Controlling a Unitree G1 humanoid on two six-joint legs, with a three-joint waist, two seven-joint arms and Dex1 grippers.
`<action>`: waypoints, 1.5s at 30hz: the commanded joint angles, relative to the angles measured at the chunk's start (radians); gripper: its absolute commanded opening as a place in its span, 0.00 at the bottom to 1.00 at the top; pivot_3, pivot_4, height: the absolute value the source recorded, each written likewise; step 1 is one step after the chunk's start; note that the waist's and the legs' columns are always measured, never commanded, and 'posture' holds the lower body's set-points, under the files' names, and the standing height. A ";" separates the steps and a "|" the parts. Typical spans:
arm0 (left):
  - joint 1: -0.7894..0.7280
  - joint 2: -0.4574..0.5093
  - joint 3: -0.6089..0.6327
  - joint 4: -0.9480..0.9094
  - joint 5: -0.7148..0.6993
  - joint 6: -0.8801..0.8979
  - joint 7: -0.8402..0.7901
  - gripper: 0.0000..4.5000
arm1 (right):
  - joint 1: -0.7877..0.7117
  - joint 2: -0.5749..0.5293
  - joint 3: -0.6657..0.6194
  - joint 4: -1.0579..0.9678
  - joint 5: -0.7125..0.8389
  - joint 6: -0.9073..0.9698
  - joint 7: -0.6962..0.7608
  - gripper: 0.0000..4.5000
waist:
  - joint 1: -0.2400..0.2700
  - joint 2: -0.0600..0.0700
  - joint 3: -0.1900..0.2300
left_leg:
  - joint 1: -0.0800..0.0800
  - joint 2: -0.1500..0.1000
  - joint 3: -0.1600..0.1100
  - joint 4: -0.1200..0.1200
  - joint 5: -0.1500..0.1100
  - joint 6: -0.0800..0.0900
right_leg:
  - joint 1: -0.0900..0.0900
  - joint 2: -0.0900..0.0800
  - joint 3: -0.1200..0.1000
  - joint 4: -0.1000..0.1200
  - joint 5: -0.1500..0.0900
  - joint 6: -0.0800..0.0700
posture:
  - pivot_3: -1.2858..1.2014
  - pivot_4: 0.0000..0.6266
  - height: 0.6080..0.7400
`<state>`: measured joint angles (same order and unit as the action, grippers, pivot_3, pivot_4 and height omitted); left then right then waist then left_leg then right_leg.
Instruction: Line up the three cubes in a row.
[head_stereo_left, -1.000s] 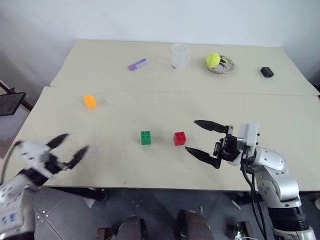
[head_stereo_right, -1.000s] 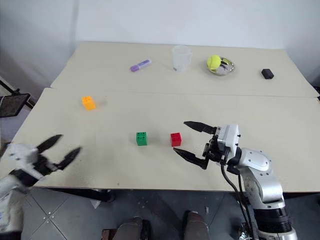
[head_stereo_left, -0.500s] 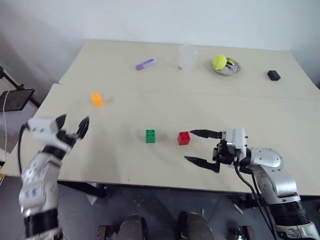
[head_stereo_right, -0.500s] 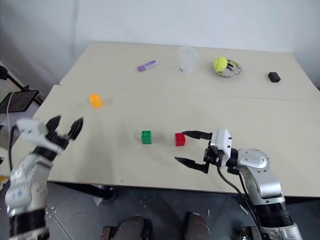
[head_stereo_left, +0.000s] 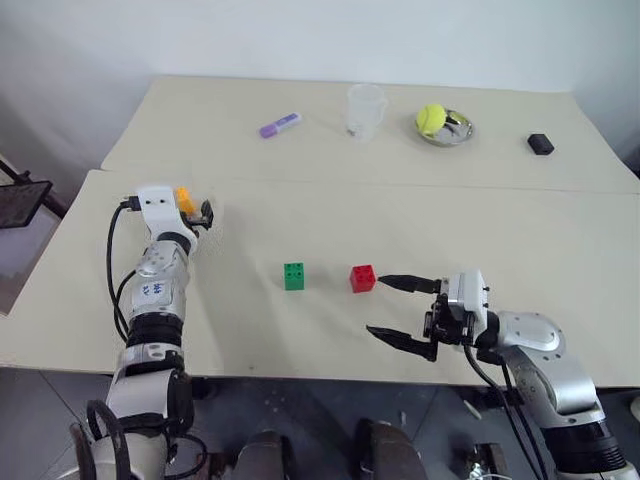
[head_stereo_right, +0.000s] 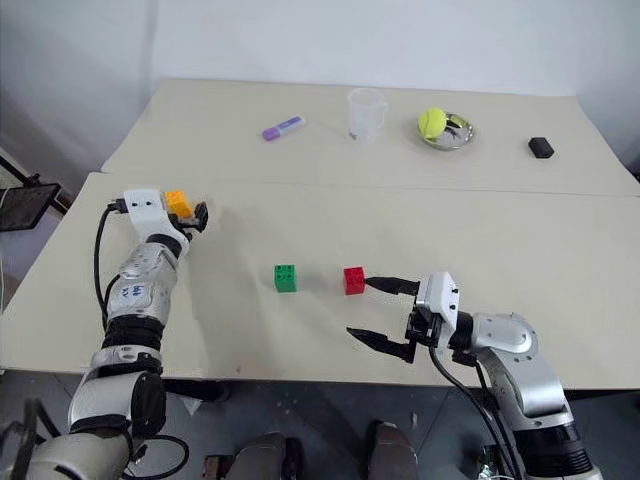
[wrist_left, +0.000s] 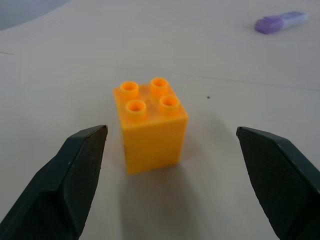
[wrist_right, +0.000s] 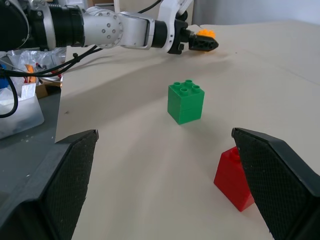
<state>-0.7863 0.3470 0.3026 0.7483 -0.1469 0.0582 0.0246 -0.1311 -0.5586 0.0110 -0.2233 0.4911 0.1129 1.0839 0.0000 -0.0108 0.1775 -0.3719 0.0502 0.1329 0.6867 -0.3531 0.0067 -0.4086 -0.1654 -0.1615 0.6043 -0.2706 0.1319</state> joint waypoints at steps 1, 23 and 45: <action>-0.071 0.003 0.008 0.101 0.008 -0.074 0.026 0.97 | 0.007 -0.011 -0.023 -0.046 0.007 0.002 -0.018 1.00 | 0.000 0.000 0.000 | 0.000 0.000 0.000 0.000 0.000 0.000 | 0.000 0.000 0.000 0.000 0.000 0.000 | 0.52 0.24 1.00; 0.135 0.291 -0.082 -0.082 -0.192 -0.138 -0.988 0.33 | 0.092 -0.032 -0.062 -0.060 -0.010 -0.030 -0.055 1.00 | -0.027 0.000 0.000 | 0.001 0.001 0.002 -0.003 0.001 -0.002 | -0.002 0.001 0.001 0.002 0.000 -0.001 | 0.52 0.24 1.00; -0.093 0.309 -0.300 0.425 0.038 -0.523 -1.545 0.33 | 0.205 -0.159 -0.184 -0.155 0.055 0.044 -0.023 1.00 | 0.002 0.000 0.000 | 0.000 0.001 0.002 0.004 0.001 0.000 | 0.000 0.001 0.003 0.003 -0.001 -0.001 | 0.52 0.24 1.00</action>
<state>-0.8715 0.6640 0.0187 1.1571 -0.1353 -0.4660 -1.4997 0.0684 -0.7009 -0.1376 -0.3506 0.5298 0.1586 1.0569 0.0023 -0.0110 0.1772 -0.3719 0.0509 0.1353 0.6916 -0.3528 0.0075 -0.4090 -0.1647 -0.1587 0.6073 -0.2714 0.1311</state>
